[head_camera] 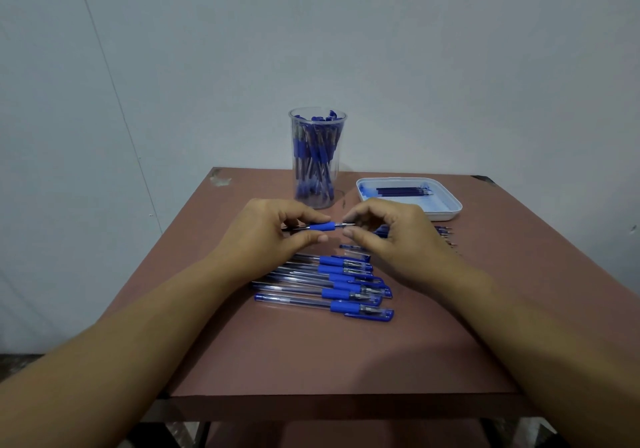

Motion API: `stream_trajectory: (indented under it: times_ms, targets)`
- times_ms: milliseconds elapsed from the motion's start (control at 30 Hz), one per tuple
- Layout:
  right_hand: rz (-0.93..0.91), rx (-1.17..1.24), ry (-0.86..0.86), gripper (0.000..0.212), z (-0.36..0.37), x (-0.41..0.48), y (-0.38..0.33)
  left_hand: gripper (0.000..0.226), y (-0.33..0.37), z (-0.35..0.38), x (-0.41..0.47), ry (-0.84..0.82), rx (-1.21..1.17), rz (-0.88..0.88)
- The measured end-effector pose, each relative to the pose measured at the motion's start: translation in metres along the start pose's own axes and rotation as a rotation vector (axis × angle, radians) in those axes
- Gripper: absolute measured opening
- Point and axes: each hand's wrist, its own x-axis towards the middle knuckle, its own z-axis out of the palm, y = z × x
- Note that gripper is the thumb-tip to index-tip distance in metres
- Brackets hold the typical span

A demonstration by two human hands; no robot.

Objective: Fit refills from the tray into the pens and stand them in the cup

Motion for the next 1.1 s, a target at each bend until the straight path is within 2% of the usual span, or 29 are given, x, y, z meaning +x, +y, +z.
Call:
stream_trajectory:
  times_ms: [100,233,367,533,700,833,867,967,1100]
  targets:
    - [-0.023,-0.074,-0.015,0.012,0.0007,0.0013,0.0023,0.024,0.0010,0.0001,-0.0004,-0.006,0.002,0.003]
    - [-0.016,-0.080,-0.021,0.028,-0.0003,-0.0006,0.0015,0.025,0.0020,0.0003,0.0003,-0.003,0.018,0.014]
    - [-0.076,-0.159,-0.019,0.009,0.0003,0.0011,0.0015,0.025,0.0006,-0.0003,-0.0004,-0.014,0.038,0.021]
    - [-0.024,-0.133,-0.040,0.032,-0.0019,-0.0012,0.0012,0.025,0.0001,0.0002,-0.0006,-0.006,0.039,0.022]
    - [-0.080,-0.171,-0.011,0.008,-0.0009,-0.0004,0.0003,0.026,0.0000,-0.0007,-0.0015,-0.021,0.049,0.027]
    - [-0.043,-0.150,-0.042,0.030,-0.0022,-0.0006,0.0031,0.026,-0.0003,0.0002,-0.0012,-0.009,0.043,0.032]
    - [-0.044,-0.145,-0.033,0.031,-0.0023,-0.0010,0.0019,0.026,0.0001,0.0002,-0.0011,-0.007,0.042,0.034]
    - [-0.079,-0.161,-0.017,0.011,-0.0016,-0.0011,-0.0002,0.026,0.0005,0.0004,-0.0013,-0.017,0.036,0.037]
    - [-0.020,-0.157,-0.067,0.026,-0.0021,0.0008,0.0037,0.026,0.0000,0.0005,-0.0013,-0.020,0.040,0.033]
